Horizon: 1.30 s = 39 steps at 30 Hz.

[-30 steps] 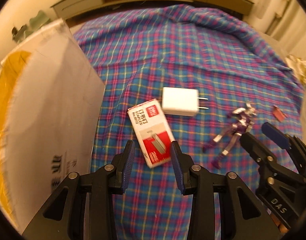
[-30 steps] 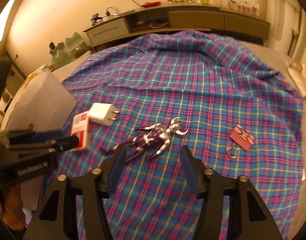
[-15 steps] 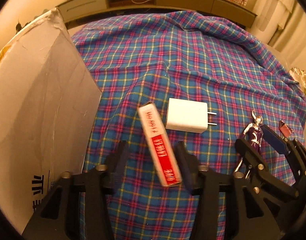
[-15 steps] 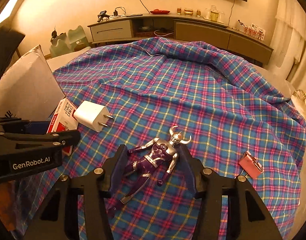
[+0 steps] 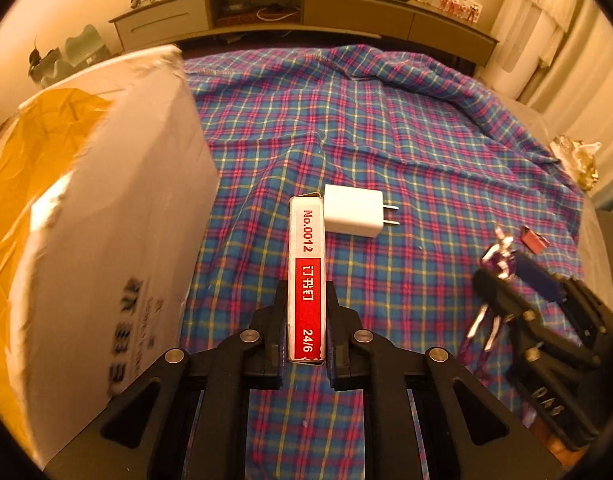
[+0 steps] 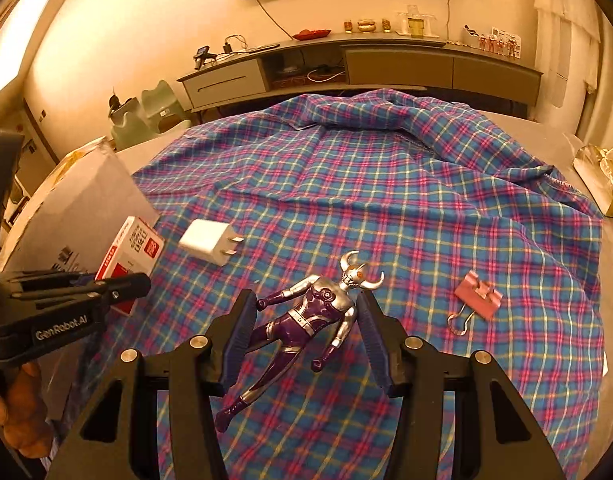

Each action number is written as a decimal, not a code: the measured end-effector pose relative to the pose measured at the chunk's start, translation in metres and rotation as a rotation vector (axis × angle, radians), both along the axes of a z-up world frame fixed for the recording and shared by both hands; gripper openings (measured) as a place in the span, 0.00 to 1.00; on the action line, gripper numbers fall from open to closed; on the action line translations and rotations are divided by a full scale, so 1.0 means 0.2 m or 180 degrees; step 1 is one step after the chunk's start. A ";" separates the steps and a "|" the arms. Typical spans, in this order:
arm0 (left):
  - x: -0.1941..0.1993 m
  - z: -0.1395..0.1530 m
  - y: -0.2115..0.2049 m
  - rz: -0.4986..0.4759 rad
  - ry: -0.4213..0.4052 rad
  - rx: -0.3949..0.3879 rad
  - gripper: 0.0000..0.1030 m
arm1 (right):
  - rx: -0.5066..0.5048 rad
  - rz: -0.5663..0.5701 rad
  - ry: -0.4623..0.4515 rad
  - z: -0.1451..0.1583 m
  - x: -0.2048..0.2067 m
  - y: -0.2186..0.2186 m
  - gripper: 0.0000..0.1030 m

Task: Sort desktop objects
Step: 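Carry the staple box and figure with both tools over the cardboard box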

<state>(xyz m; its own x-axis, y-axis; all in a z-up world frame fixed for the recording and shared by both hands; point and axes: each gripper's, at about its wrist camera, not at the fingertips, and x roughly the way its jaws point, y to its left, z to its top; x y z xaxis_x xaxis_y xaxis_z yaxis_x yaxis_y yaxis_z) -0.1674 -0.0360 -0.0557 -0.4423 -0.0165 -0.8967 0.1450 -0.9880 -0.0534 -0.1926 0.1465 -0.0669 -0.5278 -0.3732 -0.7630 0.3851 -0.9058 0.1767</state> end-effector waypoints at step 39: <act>0.68 0.39 0.11 -0.0402 0.0323 0.0097 0.14 | -0.0006 0.0185 0.0293 0.19 0.70 -0.02 0.52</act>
<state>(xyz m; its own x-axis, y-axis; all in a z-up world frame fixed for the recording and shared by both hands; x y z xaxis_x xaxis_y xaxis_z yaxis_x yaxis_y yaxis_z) -0.0319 -0.0130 0.0219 -0.5274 0.0717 -0.8466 0.0119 -0.9957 -0.0917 -0.0519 0.1423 -0.0296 -0.5732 -0.4066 -0.7115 0.4516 -0.8812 0.1398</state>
